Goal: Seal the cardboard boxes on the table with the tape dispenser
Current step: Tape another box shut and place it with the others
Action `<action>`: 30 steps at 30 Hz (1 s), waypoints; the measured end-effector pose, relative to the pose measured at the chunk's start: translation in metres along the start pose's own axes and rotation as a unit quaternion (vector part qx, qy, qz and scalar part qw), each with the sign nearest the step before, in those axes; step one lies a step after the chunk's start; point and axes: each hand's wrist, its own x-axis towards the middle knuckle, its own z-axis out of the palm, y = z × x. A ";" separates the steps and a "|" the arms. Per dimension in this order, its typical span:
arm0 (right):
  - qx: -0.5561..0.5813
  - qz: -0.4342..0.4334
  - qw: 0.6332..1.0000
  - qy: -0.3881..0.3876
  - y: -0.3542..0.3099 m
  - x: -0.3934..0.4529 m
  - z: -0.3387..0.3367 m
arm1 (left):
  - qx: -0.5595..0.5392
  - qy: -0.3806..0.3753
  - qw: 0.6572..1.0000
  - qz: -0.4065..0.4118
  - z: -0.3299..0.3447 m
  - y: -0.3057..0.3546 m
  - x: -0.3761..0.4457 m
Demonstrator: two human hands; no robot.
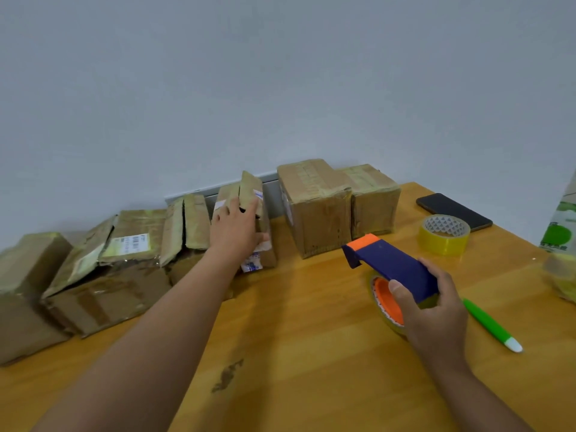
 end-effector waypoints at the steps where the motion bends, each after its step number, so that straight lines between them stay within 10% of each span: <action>1: -0.003 -0.001 1.000 0.001 0.000 0.000 0.000 | 0.008 0.006 1.000 0.003 -0.001 0.003 0.000; 30: 0.199 -0.081 0.976 -0.023 -0.142 -0.062 -0.007 | -0.125 -0.042 0.985 0.107 -0.098 -0.045 -0.267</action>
